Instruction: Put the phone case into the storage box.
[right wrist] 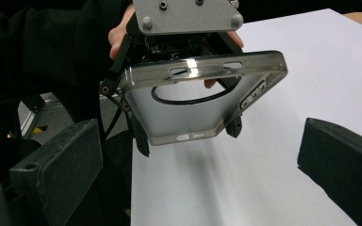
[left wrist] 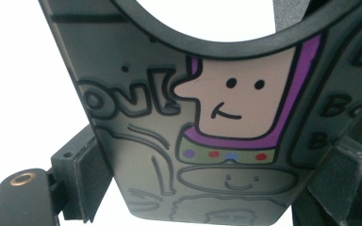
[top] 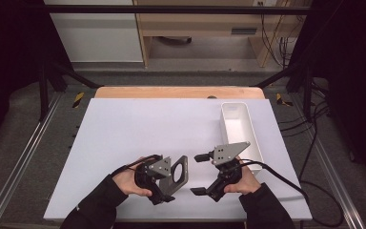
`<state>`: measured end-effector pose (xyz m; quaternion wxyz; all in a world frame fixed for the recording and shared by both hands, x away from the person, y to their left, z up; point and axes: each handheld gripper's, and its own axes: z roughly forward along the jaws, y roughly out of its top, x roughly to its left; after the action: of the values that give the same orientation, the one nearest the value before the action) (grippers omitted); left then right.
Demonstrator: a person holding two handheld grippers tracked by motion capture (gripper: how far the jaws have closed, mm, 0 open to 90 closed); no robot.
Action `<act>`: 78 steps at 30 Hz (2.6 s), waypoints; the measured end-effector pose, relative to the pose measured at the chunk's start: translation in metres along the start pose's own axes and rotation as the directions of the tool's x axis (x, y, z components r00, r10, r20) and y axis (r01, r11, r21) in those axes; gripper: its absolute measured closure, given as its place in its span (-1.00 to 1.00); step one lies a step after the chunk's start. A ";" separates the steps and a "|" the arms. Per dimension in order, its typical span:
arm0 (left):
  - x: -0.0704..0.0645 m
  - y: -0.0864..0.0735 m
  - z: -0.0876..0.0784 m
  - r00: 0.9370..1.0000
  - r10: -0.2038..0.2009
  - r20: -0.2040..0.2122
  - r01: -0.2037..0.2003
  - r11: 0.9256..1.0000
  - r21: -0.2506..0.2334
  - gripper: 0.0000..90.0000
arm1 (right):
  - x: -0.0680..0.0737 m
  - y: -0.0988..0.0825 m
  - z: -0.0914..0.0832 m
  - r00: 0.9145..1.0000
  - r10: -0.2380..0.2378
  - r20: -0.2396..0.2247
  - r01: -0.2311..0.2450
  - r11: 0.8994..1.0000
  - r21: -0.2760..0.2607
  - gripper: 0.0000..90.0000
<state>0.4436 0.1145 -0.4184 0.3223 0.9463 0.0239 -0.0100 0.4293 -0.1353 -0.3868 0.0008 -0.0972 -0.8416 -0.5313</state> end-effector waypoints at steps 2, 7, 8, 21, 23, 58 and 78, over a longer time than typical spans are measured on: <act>-0.001 0.002 0.002 1.000 0.008 0.005 -0.008 1.000 0.002 -0.74 | 0.000 0.000 0.001 1.000 -0.002 -0.002 0.002 1.000 -0.001 -0.98; -0.001 0.007 0.007 1.000 0.024 0.018 -0.024 1.000 0.017 -0.74 | 0.000 -0.001 0.004 1.000 0.000 -0.012 0.000 1.000 -0.007 -0.98; -0.001 0.008 0.008 0.999 0.023 0.022 -0.023 1.000 0.016 -0.74 | 0.000 -0.001 0.004 1.000 0.002 -0.013 -0.002 1.000 -0.007 -0.97; -0.004 0.015 0.017 0.998 0.046 0.046 -0.048 0.999 0.026 -0.74 | -0.001 -0.003 0.008 1.000 -0.006 -0.030 0.006 1.000 -0.016 -0.91; -0.005 0.015 0.017 0.997 0.053 0.048 -0.054 0.998 0.029 -0.74 | -0.001 -0.003 0.008 0.999 -0.010 -0.032 0.009 1.000 -0.017 -0.89; -0.005 0.016 0.011 0.999 0.046 -0.001 -0.046 0.994 -0.101 -0.74 | 0.000 -0.006 0.015 0.999 -0.003 -0.040 -0.001 0.996 -0.094 -0.85; -0.006 0.012 0.015 0.999 0.032 0.006 -0.030 0.989 -0.146 -0.74 | -0.002 -0.005 0.015 0.999 0.005 -0.042 -0.010 0.993 -0.119 -0.77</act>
<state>0.4387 0.0954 -0.4225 0.3909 0.9204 0.0085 -0.0071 0.4316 -0.1245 -0.3980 0.0145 -0.0894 -0.8079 -0.5823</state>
